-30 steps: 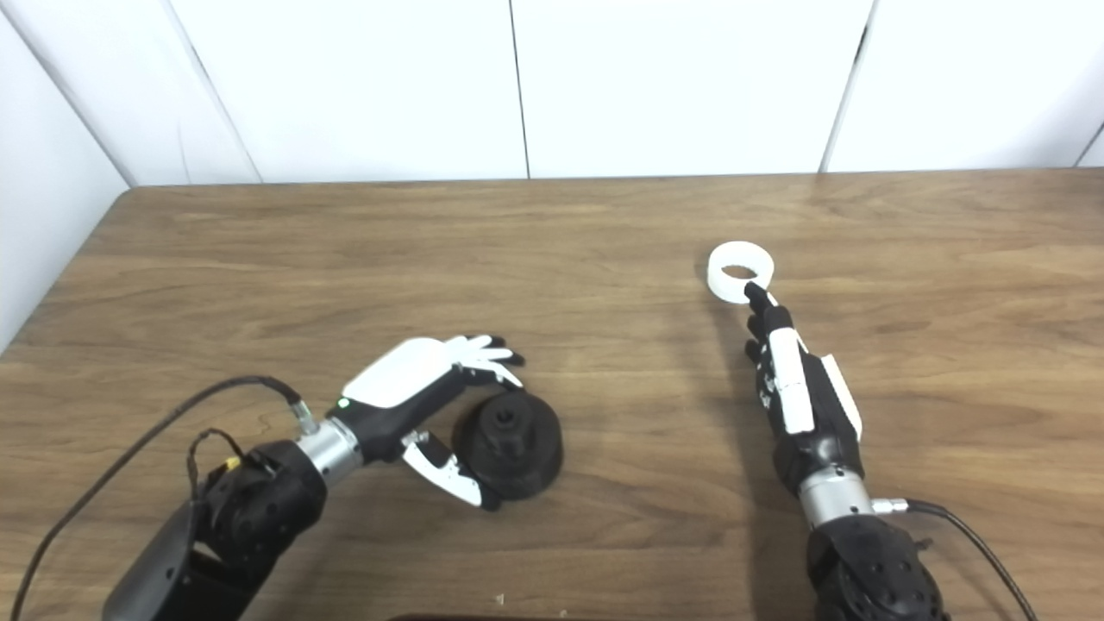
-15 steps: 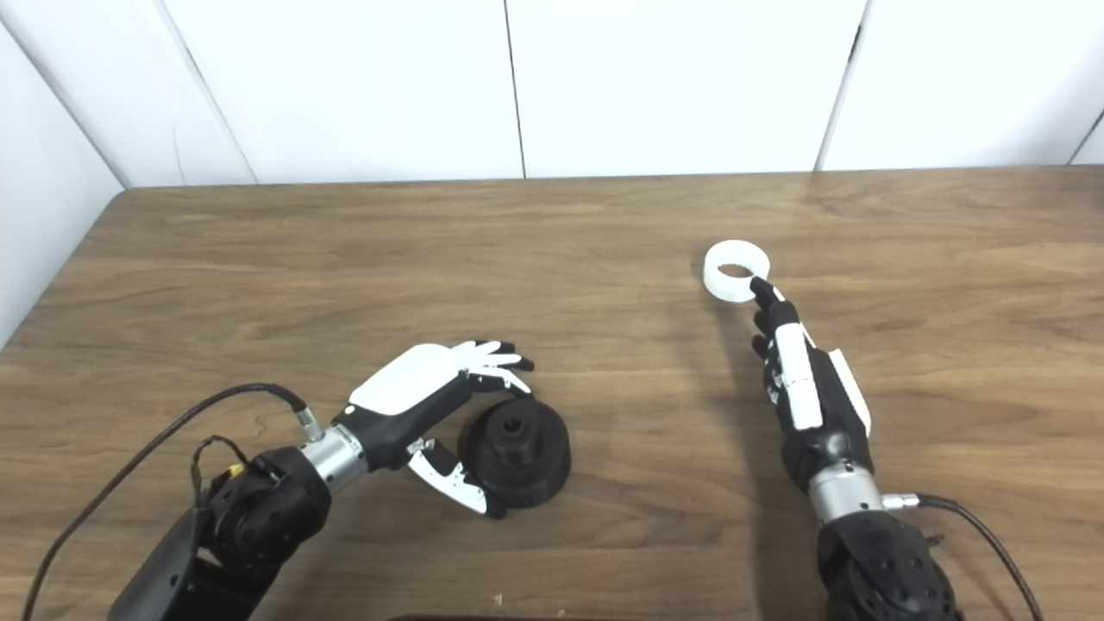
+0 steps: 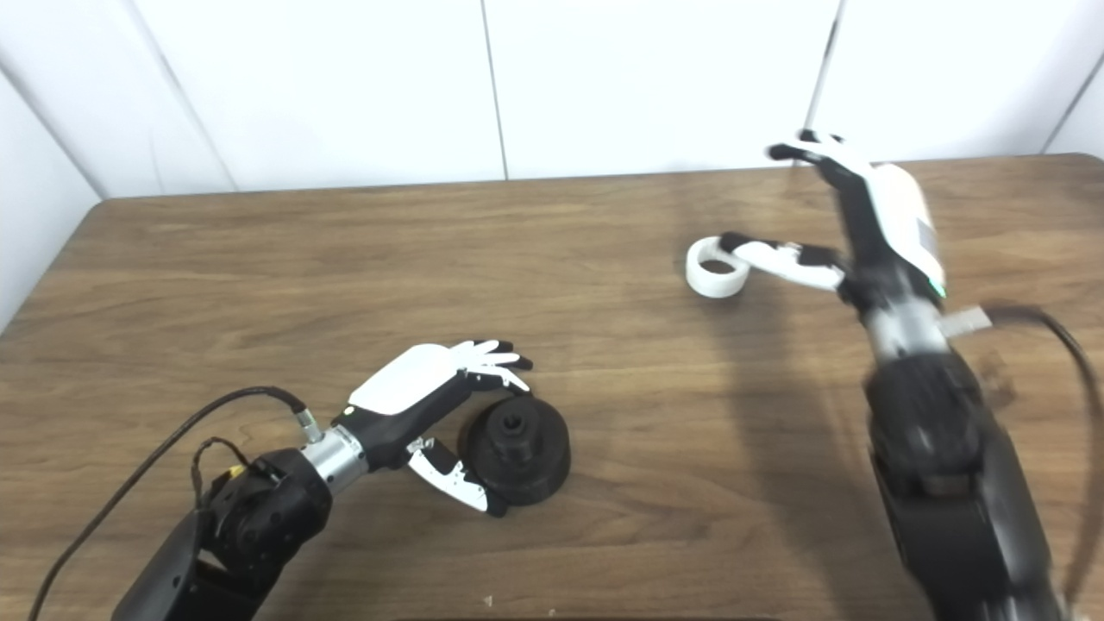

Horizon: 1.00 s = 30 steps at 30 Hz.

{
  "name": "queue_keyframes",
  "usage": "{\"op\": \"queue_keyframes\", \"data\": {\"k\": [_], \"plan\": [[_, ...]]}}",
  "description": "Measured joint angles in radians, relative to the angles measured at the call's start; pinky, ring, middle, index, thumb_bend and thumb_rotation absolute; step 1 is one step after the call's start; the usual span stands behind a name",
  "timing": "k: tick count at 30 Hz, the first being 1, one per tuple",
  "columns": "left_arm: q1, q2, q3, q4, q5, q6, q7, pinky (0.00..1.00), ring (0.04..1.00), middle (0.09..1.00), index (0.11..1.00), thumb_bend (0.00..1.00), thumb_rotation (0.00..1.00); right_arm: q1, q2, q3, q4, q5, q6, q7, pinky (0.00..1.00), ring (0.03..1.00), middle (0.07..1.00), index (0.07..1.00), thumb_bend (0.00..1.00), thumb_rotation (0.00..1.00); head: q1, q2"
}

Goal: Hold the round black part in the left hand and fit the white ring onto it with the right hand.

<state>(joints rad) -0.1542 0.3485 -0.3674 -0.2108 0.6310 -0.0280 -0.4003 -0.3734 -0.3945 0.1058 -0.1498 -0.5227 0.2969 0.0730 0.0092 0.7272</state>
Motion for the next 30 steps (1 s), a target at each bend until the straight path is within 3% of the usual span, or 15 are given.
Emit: {"op": "queue_keyframes", "data": {"k": [3, 16, 30], "plan": [[-0.001, 0.0, 0.003, 0.004, -0.002, -0.009, 0.0, 0.97, 0.968, 0.903, 0.609, 0.82, 0.32, -0.053, -0.003, 0.026, 0.078, -0.012, -0.008, 0.013, 1.0, 1.0, 0.92, 0.713, 0.92, 0.29, -0.005, -0.003], [-0.001, -0.001, 0.012, 0.016, -0.005, -0.027, 0.001, 0.97, 0.973, 0.905, 0.61, 0.82, 0.3, -0.13, -0.023, 0.125, 0.333, -0.112, 0.002, 0.07, 1.0, 1.0, 0.971, 0.725, 0.99, 0.34, -0.014, -0.011], [-0.005, -0.005, 0.017, 0.027, -0.004, -0.031, 0.006, 0.97, 0.972, 0.905, 0.608, 0.81, 0.31, -0.155, -0.05, 0.157, 0.374, -0.136, 0.003, 0.131, 1.0, 1.0, 0.966, 0.71, 1.0, 0.38, -0.011, -0.015]]}}
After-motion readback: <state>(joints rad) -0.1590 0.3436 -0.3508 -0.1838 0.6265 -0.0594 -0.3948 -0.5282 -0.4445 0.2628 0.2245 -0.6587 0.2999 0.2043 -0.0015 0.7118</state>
